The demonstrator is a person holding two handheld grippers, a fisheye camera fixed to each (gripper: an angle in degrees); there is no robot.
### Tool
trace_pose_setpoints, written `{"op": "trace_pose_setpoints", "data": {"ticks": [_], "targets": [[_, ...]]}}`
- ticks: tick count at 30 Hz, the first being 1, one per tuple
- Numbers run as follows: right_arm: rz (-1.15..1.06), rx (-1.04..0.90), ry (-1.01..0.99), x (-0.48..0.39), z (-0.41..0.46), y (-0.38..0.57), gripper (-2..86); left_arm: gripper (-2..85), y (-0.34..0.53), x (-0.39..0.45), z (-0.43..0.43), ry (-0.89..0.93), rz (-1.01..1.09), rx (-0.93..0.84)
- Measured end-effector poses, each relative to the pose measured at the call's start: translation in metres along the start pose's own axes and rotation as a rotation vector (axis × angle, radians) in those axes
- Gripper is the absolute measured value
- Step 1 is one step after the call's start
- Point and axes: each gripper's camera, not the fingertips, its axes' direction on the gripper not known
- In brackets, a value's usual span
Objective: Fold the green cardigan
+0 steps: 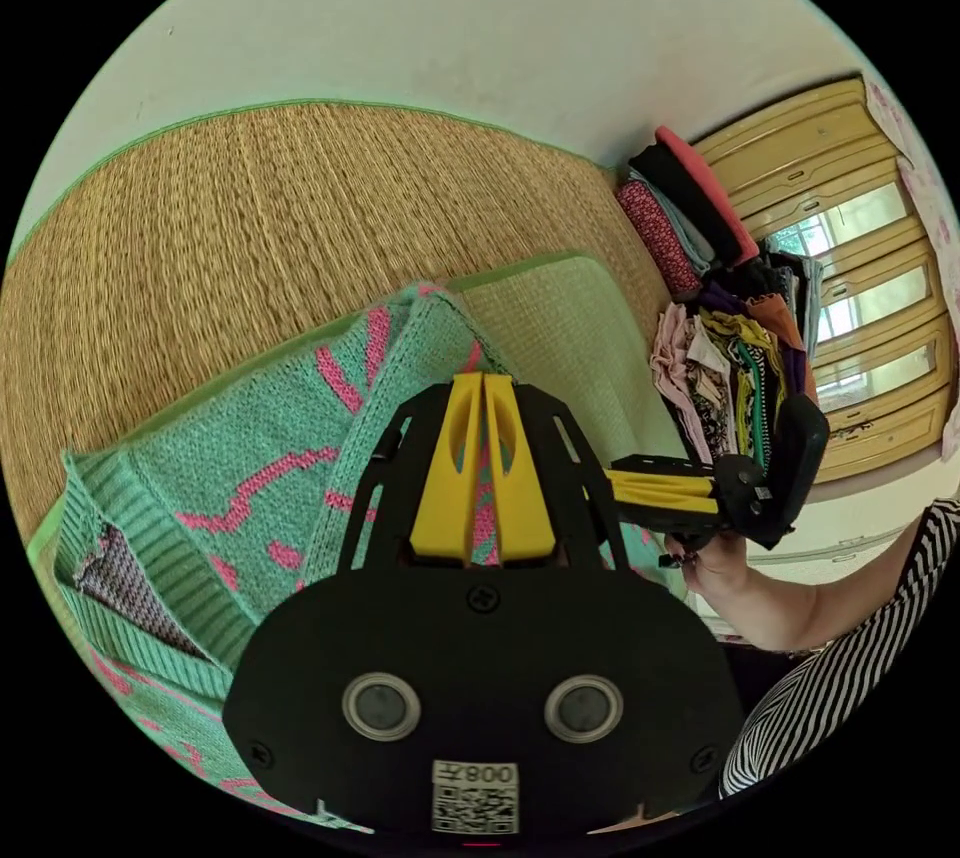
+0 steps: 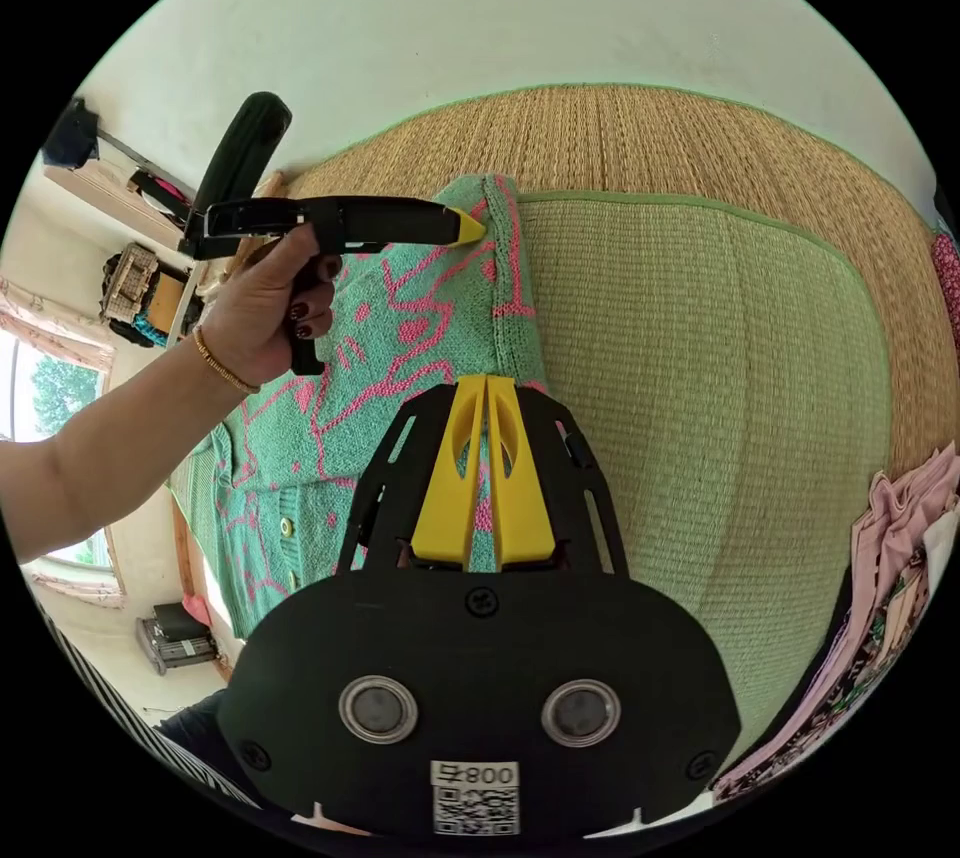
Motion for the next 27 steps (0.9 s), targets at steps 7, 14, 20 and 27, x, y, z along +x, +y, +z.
{"op": "trace_pose_setpoints", "data": {"ticks": [7,14,20,27], "targets": [[-0.043,-0.009,-0.025,0.007,-0.001,0.008,0.0,0.0,0.006,0.012,0.001,0.01,-0.038,0.032],[-0.123,0.014,0.035,-0.007,0.001,0.017,0.1,0.0,0.023,0.006,0.003,0.063,-0.081,0.022],[-0.085,-0.002,0.007,-0.008,0.002,0.014,0.1,0.0,0.044,0.023,-0.034,-0.058,-0.032,0.132],[-0.05,0.056,0.008,-0.028,-0.02,0.009,0.0,0.1,0.082,0.013,-0.058,0.024,-0.061,0.143]]}}
